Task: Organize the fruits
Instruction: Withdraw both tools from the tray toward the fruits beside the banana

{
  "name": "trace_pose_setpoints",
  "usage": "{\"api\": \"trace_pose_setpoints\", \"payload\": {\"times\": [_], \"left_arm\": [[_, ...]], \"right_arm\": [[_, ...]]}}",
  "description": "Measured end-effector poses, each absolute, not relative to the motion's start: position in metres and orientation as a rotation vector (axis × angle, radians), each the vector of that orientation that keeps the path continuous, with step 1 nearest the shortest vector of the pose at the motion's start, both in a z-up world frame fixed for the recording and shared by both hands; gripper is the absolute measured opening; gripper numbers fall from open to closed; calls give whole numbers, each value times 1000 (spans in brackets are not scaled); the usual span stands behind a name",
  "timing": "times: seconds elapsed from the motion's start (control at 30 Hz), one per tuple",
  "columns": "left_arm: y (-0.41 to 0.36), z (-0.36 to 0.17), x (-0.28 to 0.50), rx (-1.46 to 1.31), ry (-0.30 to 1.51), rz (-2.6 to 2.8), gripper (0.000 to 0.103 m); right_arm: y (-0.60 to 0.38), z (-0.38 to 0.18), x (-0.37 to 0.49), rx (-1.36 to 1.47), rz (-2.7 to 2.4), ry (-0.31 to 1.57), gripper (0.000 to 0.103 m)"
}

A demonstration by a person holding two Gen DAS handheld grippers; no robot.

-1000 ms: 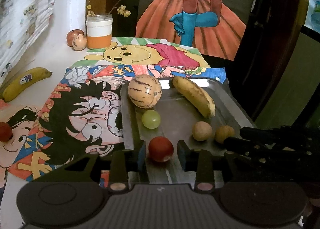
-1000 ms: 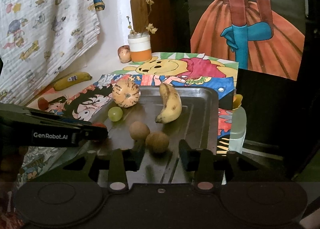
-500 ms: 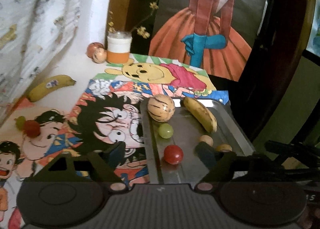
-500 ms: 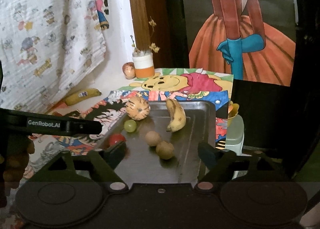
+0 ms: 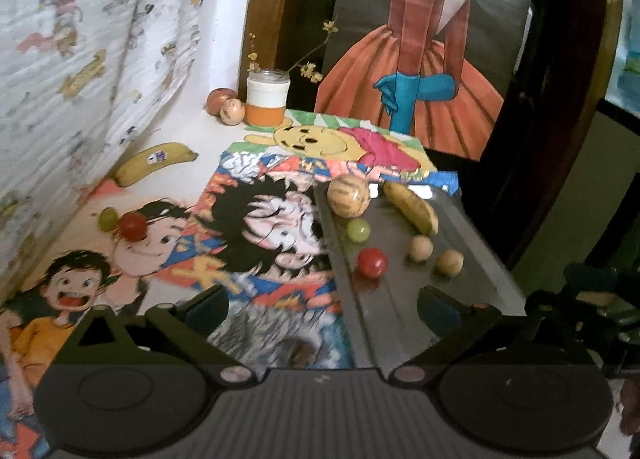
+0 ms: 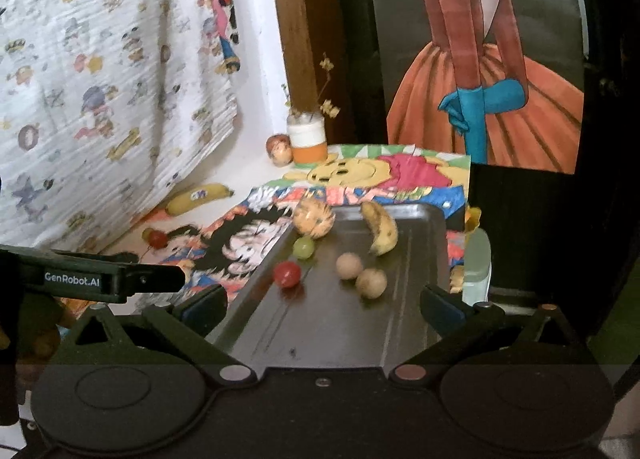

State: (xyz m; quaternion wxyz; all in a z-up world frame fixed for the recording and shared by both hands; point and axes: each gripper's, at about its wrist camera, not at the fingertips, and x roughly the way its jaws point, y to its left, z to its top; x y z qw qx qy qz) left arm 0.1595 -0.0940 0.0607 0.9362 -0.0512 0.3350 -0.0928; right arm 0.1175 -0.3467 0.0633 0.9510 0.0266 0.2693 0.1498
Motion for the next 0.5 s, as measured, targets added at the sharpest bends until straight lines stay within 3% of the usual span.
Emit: {"api": "trace_pose_setpoints", "payload": {"times": [0.5], "left_arm": [[-40,51,111,-64,746,-111,103]], "right_arm": [[-317,41,99,127,294,839,102]]}}
